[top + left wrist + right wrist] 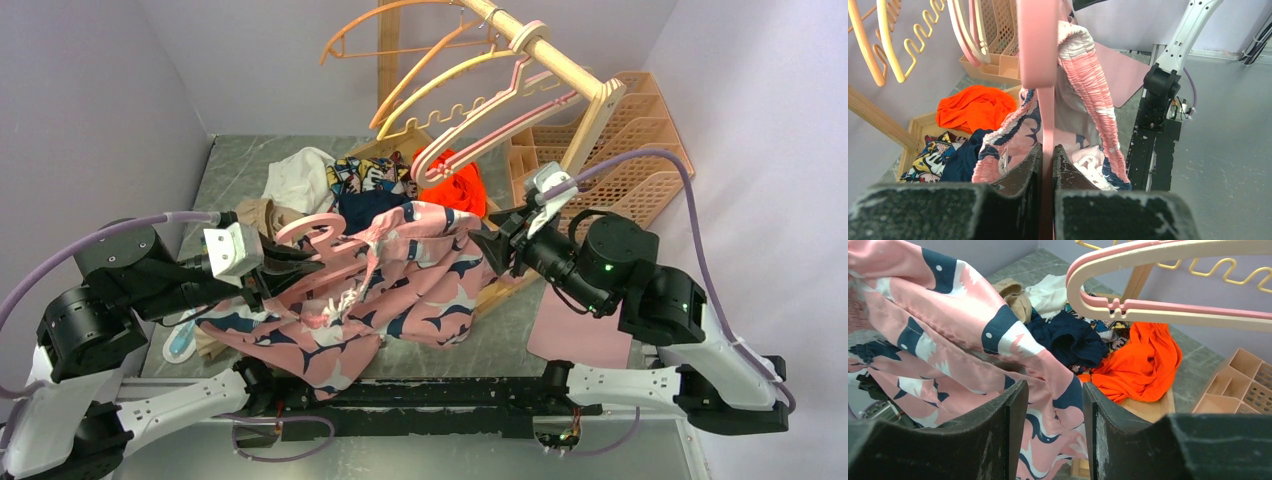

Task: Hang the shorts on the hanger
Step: Hang the shorts on the hanger.

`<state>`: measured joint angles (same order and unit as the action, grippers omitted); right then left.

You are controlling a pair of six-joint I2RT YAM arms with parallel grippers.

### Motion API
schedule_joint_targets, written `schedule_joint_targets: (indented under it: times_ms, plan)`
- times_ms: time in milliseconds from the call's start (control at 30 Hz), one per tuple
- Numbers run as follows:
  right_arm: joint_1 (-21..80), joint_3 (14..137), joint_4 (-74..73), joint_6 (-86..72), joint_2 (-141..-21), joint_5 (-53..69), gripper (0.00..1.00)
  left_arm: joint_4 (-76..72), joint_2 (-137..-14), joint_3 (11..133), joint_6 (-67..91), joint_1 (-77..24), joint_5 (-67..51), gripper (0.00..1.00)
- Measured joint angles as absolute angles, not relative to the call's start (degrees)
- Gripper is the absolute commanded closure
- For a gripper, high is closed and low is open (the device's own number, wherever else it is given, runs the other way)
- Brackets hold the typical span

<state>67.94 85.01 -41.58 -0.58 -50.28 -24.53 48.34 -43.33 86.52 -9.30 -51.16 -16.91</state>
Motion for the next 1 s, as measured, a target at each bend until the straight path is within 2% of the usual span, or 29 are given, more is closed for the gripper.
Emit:
schedule_joint_targets:
  times_ms: [133, 367, 733, 767, 833, 867, 933, 1000]
  plan:
    - [67.94, 84.51, -41.58, -0.54, -51.22, -25.3, 0.66, 48.4, -43.35, 86.52, -9.17, -51.16, -16.93, 0.93]
    - [67.94, 83.55, -41.6, -0.27, -51.57, -26.72, 1.0, 48.88, -43.27, 86.63, -9.1, -51.16, -16.93, 0.93]
    - [67.94, 83.59, -43.57, -1.91, -50.76, -34.06, 1.0, 48.93, -42.68, 86.63, -9.08, -51.16, -16.86, 0.93]
    - [67.94, 83.83, -44.69, -2.57, -50.81, -35.42, 0.97, 48.93, -42.63, 86.63, -9.08, -51.16, -16.86, 0.93]
    - [67.94, 84.77, -46.96, -3.75, -51.44, -37.6, 0.59, 48.88, -42.63, 86.63, -9.08, -51.16, -16.86, 0.93]
    - [67.94, 85.1, -47.66, -4.4, -51.7, -38.02, 0.48, 48.88, -42.63, 86.63, -9.08, -51.16, -16.86, 0.93]
    - [67.94, 85.73, -49.12, -4.78, -52.23, -38.26, 0.33, 48.97, -42.63, 86.63, -9.08, -51.16, -16.88, 0.93]
    - [67.94, 85.89, -49.69, -4.99, -52.29, -37.06, 0.3, 49.23, -42.65, 86.63, -9.08, -51.16, -16.88, 0.93]
